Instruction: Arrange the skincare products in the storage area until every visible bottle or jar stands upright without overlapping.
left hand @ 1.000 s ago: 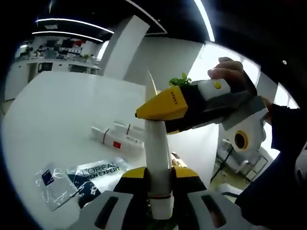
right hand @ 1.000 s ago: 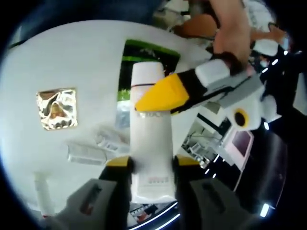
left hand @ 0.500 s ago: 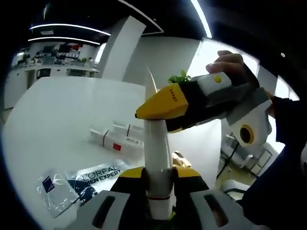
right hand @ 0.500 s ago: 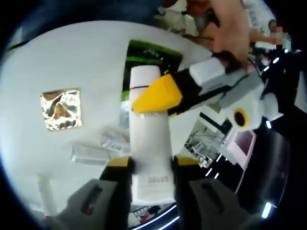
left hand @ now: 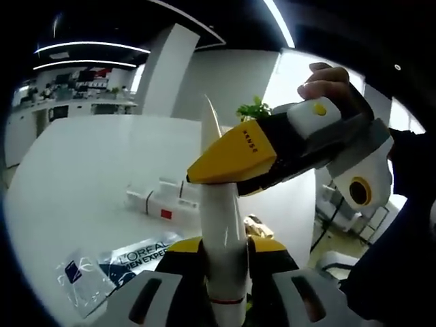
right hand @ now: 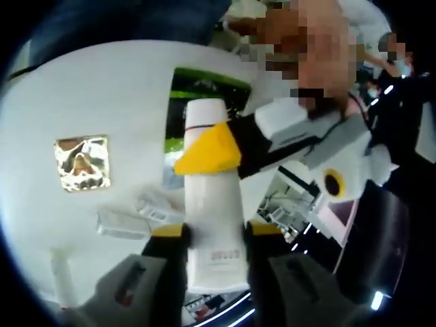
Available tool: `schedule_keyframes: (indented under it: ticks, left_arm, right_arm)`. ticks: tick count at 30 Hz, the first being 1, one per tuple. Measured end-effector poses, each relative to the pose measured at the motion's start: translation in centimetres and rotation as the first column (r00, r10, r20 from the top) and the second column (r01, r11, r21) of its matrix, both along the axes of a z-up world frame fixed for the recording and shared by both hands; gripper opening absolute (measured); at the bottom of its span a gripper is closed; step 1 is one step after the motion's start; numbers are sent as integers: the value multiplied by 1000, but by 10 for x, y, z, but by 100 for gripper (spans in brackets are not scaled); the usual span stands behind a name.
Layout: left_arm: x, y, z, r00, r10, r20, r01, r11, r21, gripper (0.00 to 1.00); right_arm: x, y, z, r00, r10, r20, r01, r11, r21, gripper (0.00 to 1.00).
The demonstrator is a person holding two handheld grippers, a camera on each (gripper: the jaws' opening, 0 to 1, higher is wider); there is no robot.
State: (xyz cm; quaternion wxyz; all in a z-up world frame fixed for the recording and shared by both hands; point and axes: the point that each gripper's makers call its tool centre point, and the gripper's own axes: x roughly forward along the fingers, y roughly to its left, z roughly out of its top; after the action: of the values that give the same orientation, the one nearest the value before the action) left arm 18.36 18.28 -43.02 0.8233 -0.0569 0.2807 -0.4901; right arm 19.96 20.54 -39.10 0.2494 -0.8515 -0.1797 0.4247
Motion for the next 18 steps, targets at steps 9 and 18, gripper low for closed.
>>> schedule_keyframes:
  ticks: [9,18]
  left_arm:
    - [0,-2,1,1000,-2,-10,2,1000,-5,24]
    - [-4,-1,3,999,12,-53,-13,1000,-18,18]
  right_arm:
    - [-2,1,2,1000,5,2,-5,1000,5,31]
    - [-4,1,2,1000,22,10,-22,1000,22,33]
